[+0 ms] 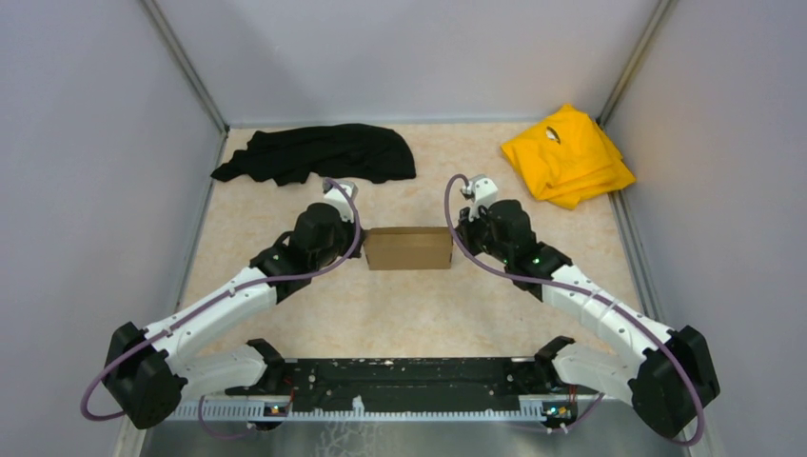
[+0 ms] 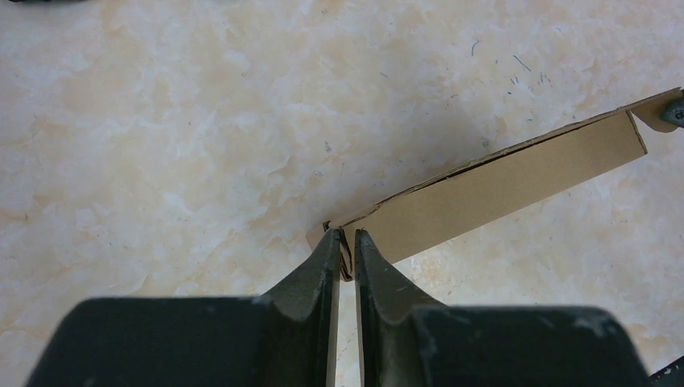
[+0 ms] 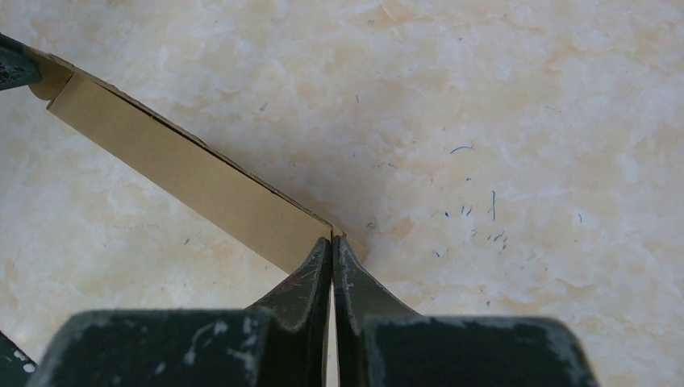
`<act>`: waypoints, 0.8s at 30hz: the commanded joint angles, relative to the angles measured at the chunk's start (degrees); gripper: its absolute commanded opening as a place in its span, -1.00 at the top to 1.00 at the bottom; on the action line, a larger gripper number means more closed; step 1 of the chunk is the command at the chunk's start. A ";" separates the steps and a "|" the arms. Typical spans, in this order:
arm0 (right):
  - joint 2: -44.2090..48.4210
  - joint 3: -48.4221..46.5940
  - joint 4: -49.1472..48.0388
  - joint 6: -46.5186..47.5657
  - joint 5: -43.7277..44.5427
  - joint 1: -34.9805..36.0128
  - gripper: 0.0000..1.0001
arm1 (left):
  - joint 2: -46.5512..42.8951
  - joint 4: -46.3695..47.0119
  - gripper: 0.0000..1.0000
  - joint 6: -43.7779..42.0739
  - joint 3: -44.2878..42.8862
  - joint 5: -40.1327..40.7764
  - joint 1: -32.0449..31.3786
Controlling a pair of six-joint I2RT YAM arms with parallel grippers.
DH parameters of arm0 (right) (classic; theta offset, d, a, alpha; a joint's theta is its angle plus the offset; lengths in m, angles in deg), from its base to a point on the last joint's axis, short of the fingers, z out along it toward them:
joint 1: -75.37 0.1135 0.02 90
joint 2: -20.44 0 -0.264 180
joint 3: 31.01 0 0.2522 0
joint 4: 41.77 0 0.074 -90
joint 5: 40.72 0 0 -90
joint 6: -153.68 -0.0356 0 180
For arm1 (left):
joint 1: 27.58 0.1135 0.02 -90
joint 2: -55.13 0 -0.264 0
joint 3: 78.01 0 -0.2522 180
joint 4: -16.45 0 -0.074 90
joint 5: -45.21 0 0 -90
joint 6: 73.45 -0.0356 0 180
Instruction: Fold the paper box
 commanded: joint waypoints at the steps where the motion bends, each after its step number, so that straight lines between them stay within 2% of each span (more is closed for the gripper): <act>1: -0.48 -3.22 -1.28 -1.36 -0.23 1.45 1.00 | 0.11 0.05 0.67 0.96 -1.43 -0.69 -0.78; 24: -1.41 -3.58 -0.67 -2.39 -0.12 2.12 1.00 | -0.03 -1.99 0.67 0.48 -1.27 0.80 -1.40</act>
